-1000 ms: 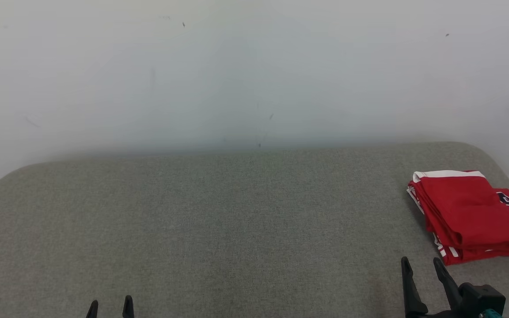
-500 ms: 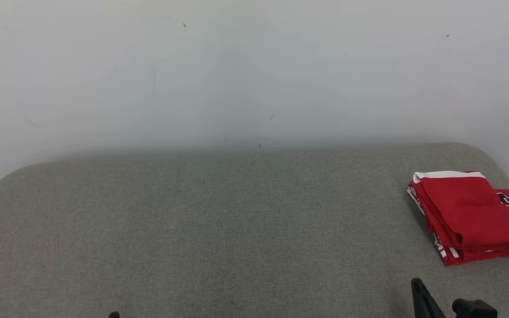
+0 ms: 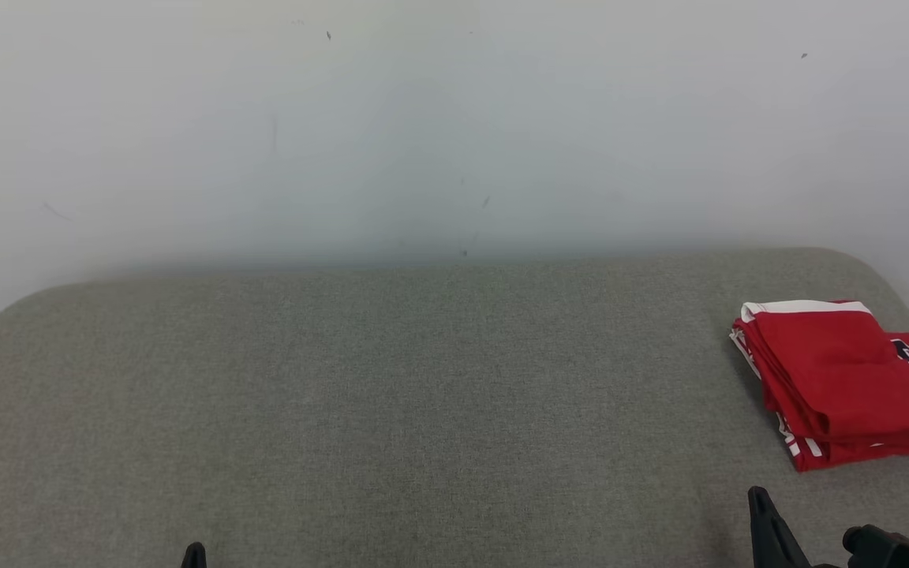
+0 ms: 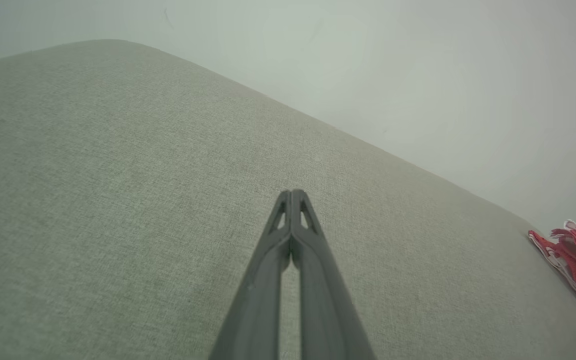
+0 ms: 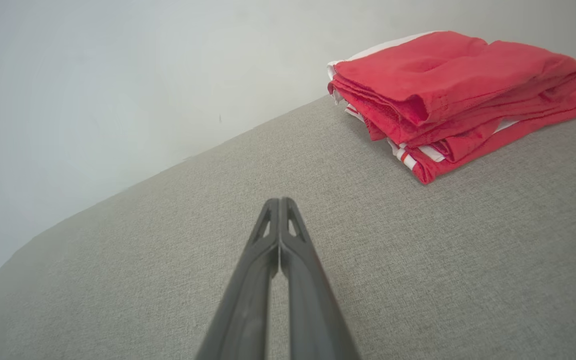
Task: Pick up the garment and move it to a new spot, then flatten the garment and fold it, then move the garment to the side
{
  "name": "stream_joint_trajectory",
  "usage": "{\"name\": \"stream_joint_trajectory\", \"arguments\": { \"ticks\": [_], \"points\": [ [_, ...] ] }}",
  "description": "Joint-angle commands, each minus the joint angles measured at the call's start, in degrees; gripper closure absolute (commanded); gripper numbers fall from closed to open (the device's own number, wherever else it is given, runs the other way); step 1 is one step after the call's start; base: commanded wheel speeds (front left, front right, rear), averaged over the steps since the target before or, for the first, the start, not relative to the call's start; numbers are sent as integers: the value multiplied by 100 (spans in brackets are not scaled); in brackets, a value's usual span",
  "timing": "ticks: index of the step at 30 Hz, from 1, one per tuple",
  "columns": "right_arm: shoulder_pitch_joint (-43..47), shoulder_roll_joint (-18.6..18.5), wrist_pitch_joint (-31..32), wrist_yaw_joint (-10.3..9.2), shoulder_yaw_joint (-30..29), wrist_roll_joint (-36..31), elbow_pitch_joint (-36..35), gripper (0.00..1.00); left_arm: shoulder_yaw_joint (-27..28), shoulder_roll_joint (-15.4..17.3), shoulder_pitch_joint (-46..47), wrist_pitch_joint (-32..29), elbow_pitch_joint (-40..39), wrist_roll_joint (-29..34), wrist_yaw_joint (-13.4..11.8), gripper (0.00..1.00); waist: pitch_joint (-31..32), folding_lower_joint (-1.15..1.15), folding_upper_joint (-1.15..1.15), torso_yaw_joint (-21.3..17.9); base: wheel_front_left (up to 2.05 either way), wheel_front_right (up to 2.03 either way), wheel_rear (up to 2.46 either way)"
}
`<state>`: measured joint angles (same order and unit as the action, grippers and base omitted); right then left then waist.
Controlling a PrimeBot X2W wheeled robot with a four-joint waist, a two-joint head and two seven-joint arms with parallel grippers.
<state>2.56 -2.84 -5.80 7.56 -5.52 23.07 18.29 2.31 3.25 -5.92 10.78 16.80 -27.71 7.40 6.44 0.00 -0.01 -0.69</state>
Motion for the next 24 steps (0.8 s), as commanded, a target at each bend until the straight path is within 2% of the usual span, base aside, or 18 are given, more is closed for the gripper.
{"name": "stream_joint_trajectory", "arguments": {
  "ticks": [1,24],
  "points": [
    [-153,-9,51,-2,-26,396,-139,100,26,7,237,-82,-77,-355,2,100,-17,0,1,2,0,0,0],
    [-292,-8,363,-4,-114,2338,-327,100,66,-6,648,-593,-42,-2166,5,100,-150,0,1,15,0,0,0]
  ]
}}
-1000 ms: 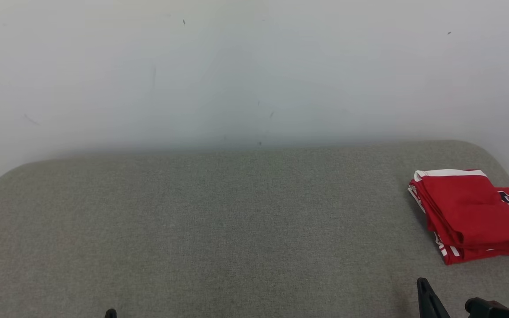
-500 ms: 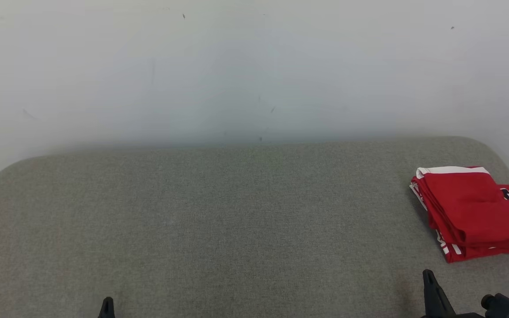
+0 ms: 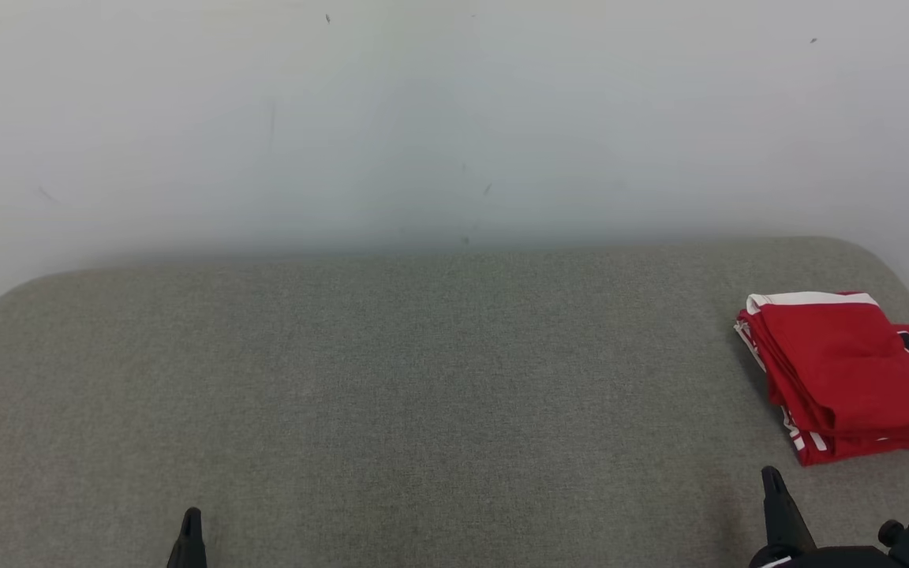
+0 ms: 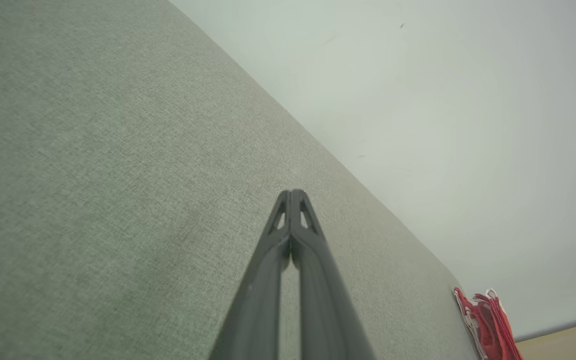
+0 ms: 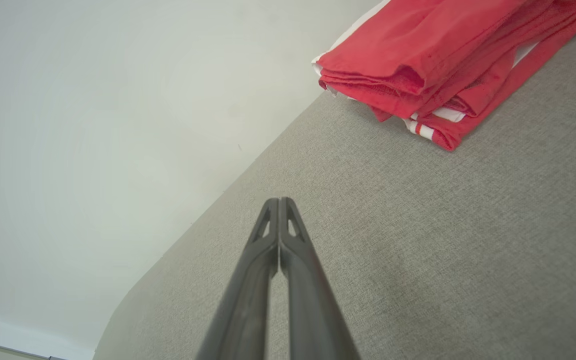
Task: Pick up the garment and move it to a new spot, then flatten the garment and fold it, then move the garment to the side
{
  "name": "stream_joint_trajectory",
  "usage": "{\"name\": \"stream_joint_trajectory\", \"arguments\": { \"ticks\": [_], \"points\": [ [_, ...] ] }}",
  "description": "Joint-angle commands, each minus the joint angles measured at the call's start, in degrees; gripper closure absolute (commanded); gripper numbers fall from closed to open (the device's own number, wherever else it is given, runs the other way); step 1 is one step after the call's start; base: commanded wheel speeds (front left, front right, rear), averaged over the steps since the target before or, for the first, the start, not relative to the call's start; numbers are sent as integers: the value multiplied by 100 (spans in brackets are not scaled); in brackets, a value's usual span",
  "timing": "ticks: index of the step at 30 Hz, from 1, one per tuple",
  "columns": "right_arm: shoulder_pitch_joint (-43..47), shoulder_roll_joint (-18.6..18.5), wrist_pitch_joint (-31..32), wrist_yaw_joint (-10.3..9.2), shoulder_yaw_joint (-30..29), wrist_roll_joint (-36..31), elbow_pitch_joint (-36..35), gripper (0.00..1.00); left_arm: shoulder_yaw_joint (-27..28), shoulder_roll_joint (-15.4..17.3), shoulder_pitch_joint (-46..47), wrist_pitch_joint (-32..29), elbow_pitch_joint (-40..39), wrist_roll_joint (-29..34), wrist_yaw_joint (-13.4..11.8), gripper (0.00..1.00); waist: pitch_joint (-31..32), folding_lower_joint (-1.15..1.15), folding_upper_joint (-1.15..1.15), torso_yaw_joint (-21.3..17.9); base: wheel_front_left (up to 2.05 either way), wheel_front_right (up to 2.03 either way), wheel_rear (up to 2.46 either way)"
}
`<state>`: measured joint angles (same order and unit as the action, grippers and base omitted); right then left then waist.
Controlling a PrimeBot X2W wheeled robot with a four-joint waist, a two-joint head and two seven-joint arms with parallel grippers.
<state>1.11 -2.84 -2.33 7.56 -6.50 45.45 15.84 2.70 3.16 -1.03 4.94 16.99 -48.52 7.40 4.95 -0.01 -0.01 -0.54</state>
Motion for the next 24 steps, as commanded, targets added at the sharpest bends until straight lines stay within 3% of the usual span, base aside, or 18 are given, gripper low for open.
{"name": "stream_joint_trajectory", "arguments": {
  "ticks": [1,24],
  "points": [
    [-153,-8,28,-4,-20,174,-89,100,29,2,172,-30,-59,-151,5,100,-7,0,1,1,0,0,0],
    [-271,-7,291,-6,-103,1762,-230,100,62,-9,504,-454,-24,-1637,8,100,-145,0,1,15,0,0,0]
  ]
}}
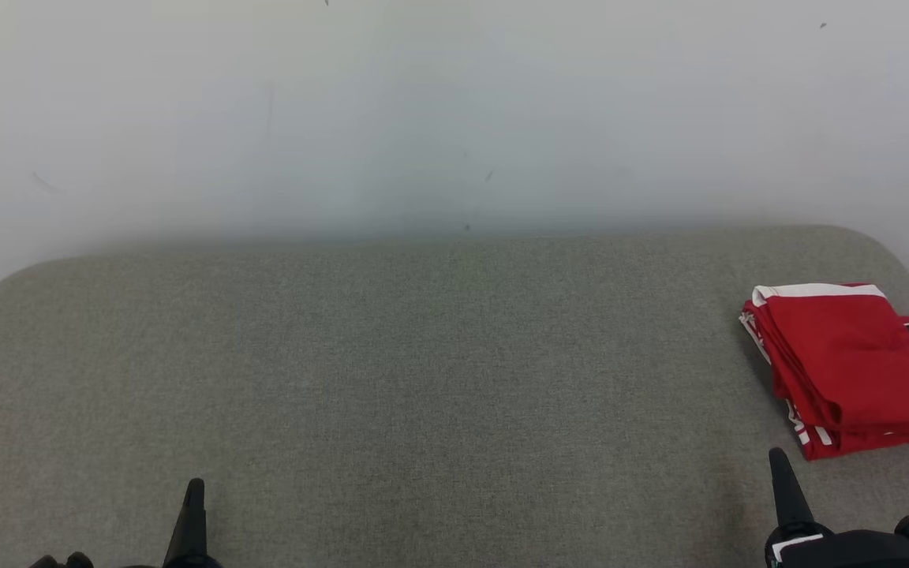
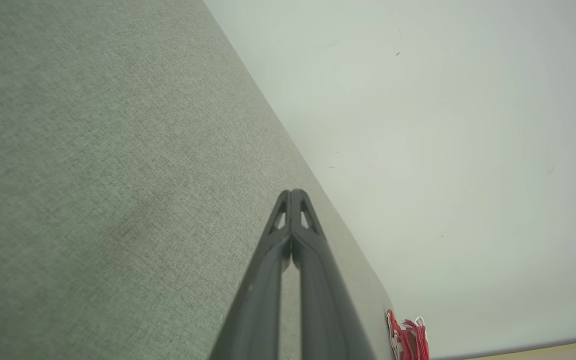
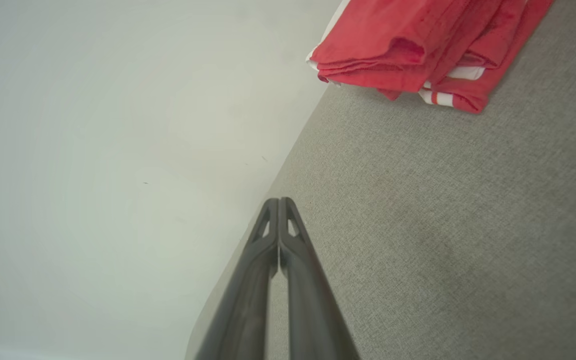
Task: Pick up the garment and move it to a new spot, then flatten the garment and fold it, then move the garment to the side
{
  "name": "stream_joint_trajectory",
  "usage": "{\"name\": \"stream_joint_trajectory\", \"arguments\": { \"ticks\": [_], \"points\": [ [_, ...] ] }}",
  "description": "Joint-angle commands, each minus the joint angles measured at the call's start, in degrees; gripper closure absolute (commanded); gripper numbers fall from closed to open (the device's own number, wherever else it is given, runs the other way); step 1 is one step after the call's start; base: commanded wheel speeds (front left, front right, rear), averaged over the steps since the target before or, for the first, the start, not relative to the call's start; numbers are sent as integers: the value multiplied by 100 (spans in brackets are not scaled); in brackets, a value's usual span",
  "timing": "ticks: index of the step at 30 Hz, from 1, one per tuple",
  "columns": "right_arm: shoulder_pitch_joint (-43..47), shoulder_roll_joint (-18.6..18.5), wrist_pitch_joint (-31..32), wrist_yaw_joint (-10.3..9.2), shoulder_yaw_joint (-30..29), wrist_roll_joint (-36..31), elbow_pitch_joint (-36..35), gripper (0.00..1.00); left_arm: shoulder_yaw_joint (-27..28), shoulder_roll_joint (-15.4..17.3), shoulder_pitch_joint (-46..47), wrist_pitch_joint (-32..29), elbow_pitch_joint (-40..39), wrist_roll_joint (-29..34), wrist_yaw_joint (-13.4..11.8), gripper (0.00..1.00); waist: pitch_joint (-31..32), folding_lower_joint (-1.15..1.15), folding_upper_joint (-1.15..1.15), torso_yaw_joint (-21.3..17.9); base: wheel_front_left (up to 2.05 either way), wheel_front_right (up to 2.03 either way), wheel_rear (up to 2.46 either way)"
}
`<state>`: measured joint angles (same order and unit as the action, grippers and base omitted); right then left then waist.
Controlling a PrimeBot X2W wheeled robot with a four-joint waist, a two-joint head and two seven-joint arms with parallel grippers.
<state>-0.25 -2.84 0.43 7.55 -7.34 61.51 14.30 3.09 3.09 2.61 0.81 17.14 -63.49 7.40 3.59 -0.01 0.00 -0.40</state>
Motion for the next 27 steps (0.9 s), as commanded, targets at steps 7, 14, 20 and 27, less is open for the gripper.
{"name": "stream_joint_trajectory", "arguments": {
  "ticks": [7,14,20,27],
  "points": [
    [-155,-7,77,-6,-37,514,-107,100,29,-5,223,-142,-32,-475,9,100,-44,1,0,5,0,0,0],
    [-181,-7,148,-7,-58,915,-144,100,37,-8,310,-244,-22,-851,10,100,-86,1,0,9,0,0,0],
    [-211,-7,202,-7,-74,1234,-174,100,44,-9,370,-332,-14,-1143,10,100,-123,1,0,12,0,0,0],
    [-230,-7,258,-8,-92,1590,-198,100,52,-12,434,-428,-5,-1476,11,100,-165,1,0,17,0,0,0]
  ]
}}
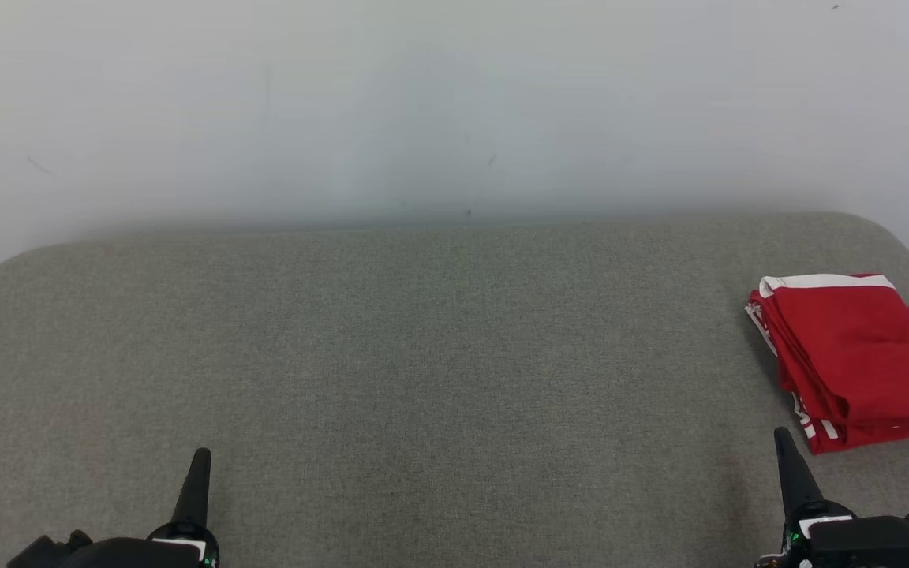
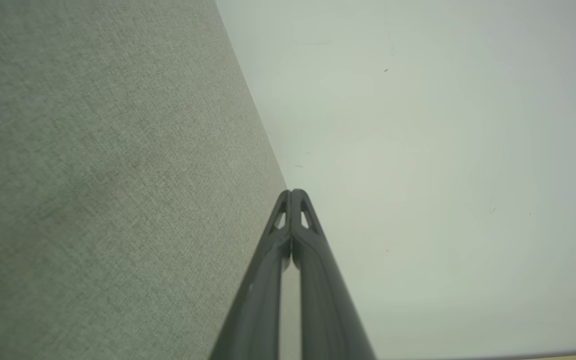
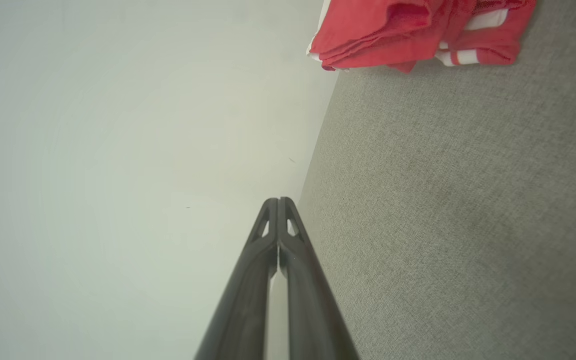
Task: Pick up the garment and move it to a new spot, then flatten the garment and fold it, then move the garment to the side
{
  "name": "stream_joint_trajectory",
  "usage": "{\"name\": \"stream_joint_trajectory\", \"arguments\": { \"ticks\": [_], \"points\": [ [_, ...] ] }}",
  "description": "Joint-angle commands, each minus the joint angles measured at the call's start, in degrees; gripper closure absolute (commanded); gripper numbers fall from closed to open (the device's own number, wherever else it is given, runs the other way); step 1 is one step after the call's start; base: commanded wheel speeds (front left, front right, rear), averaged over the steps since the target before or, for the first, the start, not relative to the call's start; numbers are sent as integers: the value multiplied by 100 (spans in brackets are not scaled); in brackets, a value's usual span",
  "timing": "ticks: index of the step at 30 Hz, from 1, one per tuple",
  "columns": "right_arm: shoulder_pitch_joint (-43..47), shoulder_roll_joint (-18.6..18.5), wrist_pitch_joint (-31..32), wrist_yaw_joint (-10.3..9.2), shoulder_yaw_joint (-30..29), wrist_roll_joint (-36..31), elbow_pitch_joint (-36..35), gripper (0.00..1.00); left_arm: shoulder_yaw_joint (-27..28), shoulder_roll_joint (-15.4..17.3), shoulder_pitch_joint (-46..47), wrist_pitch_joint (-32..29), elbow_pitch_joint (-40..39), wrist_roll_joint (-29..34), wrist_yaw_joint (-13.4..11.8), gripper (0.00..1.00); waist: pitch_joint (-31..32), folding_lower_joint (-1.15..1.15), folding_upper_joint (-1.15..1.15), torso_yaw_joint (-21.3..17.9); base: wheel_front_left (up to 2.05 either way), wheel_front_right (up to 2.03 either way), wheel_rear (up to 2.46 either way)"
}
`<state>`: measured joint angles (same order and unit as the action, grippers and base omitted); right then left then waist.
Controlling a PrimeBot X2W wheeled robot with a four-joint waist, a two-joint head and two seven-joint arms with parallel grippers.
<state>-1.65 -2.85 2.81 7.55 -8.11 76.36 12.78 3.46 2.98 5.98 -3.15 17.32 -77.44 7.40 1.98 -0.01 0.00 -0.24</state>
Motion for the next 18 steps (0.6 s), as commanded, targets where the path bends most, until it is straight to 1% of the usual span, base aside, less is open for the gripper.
{"name": "stream_joint_trajectory", "arguments": {
  "ticks": [1,18],
  "points": [
    [-91,-6,25,-8,-17,158,-49,100,16,-2,107,-46,-21,-130,11,100,-10,1,0,1,0,0,0],
    [-143,-5,164,-10,-56,929,-119,100,33,-9,281,-253,1,-859,14,100,-112,1,0,12,0,0,0]
  ]
}}
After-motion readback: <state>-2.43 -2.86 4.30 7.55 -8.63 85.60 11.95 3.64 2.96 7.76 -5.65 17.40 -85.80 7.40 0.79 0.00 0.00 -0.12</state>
